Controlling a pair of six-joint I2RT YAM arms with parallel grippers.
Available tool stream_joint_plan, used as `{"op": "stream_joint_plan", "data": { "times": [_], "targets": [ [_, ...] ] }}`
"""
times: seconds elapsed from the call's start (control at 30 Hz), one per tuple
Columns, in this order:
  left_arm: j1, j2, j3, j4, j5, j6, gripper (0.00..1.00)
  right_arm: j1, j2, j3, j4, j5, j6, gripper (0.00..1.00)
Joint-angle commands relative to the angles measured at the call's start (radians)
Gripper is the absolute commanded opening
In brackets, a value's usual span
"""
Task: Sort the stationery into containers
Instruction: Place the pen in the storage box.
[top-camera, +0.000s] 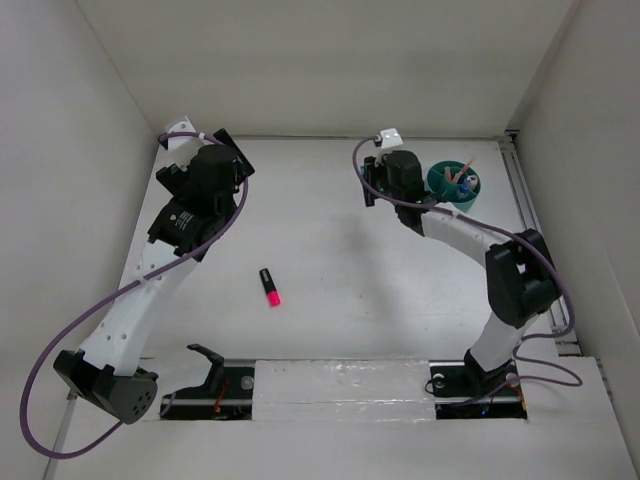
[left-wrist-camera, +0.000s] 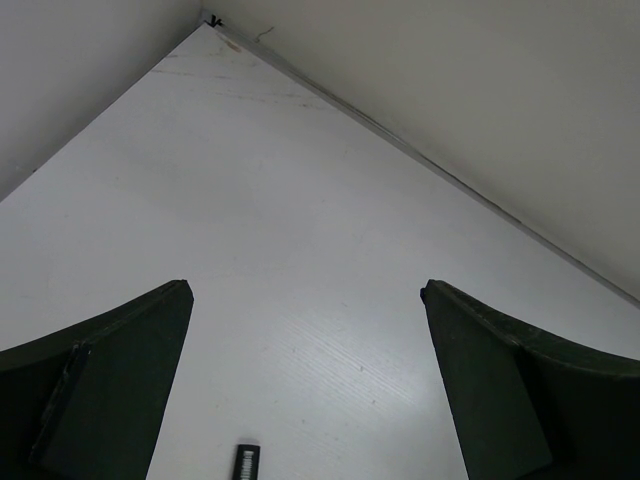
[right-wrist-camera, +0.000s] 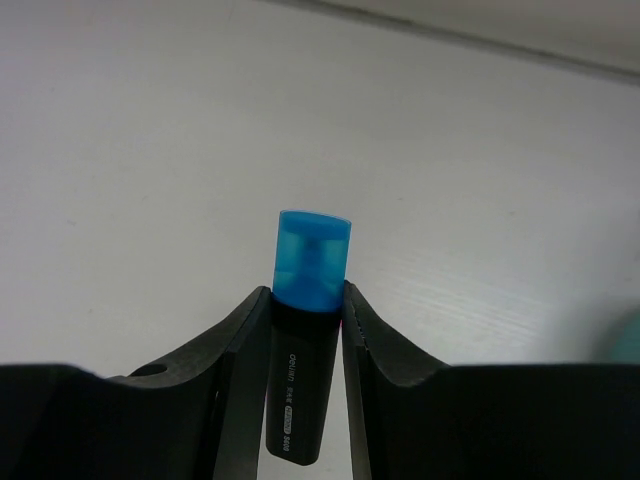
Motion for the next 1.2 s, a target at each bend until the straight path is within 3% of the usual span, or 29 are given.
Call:
{"op": "stream_joint_plan", "data": {
  "times": [0.0, 0.23, 0.47, 0.93, 1.17],
  "targets": [
    [-0.001, -0.019, -0.006, 0.034, 0.005, 0.011, 1.00, -0.082, -0.068, -0.041, 0.110, -0.038, -0.102, 0.00],
    [-0.001, -0.019, -0.006, 0.044, 0.023, 0.021, 1.00, -0.220, -0.154, -0.041, 0.122, 0.066, -0.183, 0.00],
    [-0.001, -0.009, -0.015, 0.044, 0.043, 0.021, 1.00, -0.335, -0.174, -0.061, 0.122, 0.045, -0.202, 0.00],
    [-0.001, -0.009, -0.024, 0.062, 0.071, 0.030, 1.00, -0.354, -0.108, -0.037, 0.133, 0.187, -0.254, 0.00],
    [-0.001, -0.009, -0.024, 0.071, 0.091, 0.030, 1.00, -0.354, -0.064, -0.027, 0.133, 0.188, -0.254, 0.00]
  ]
}}
